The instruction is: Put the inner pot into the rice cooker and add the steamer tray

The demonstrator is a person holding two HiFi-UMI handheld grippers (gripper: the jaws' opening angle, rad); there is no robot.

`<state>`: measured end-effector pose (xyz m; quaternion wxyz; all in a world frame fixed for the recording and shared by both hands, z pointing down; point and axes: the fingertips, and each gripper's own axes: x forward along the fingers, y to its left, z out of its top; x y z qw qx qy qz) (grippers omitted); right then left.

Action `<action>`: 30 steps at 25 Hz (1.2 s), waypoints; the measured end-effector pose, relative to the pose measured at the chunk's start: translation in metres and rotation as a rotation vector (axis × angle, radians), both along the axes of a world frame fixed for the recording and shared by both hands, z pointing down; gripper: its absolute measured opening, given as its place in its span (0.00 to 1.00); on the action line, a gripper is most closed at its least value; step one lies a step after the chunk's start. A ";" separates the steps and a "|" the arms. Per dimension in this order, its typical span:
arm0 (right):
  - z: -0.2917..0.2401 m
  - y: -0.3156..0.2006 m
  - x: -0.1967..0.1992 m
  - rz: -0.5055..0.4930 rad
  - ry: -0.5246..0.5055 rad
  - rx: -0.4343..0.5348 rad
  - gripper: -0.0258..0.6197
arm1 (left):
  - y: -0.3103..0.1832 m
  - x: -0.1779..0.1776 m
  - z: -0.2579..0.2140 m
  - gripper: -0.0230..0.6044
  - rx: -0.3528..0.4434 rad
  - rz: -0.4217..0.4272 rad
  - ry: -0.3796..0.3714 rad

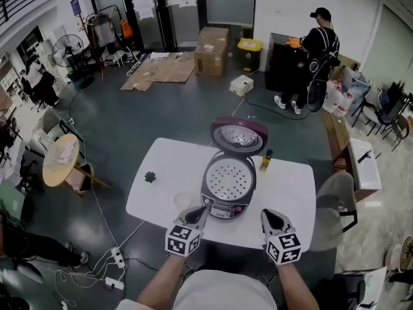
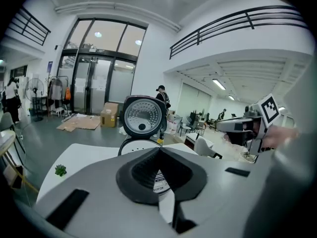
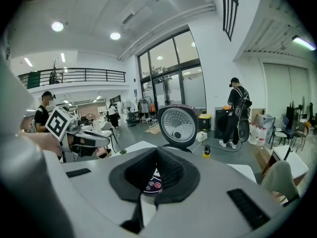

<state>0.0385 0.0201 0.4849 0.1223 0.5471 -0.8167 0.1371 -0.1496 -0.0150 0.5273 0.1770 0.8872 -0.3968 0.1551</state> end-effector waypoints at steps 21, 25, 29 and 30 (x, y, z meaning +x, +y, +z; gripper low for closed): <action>-0.047 0.081 -0.009 -0.083 0.010 0.121 0.06 | 0.096 -0.025 -0.060 0.06 0.143 -0.014 0.035; -0.048 0.085 -0.019 -0.061 0.028 0.134 0.06 | 0.097 -0.038 -0.061 0.06 0.137 0.021 0.051; -0.048 0.088 -0.032 -0.029 0.013 0.128 0.06 | 0.095 -0.049 -0.063 0.06 0.117 0.051 0.075; -0.050 0.089 -0.035 -0.023 0.009 0.127 0.06 | 0.095 -0.051 -0.065 0.06 0.116 0.061 0.079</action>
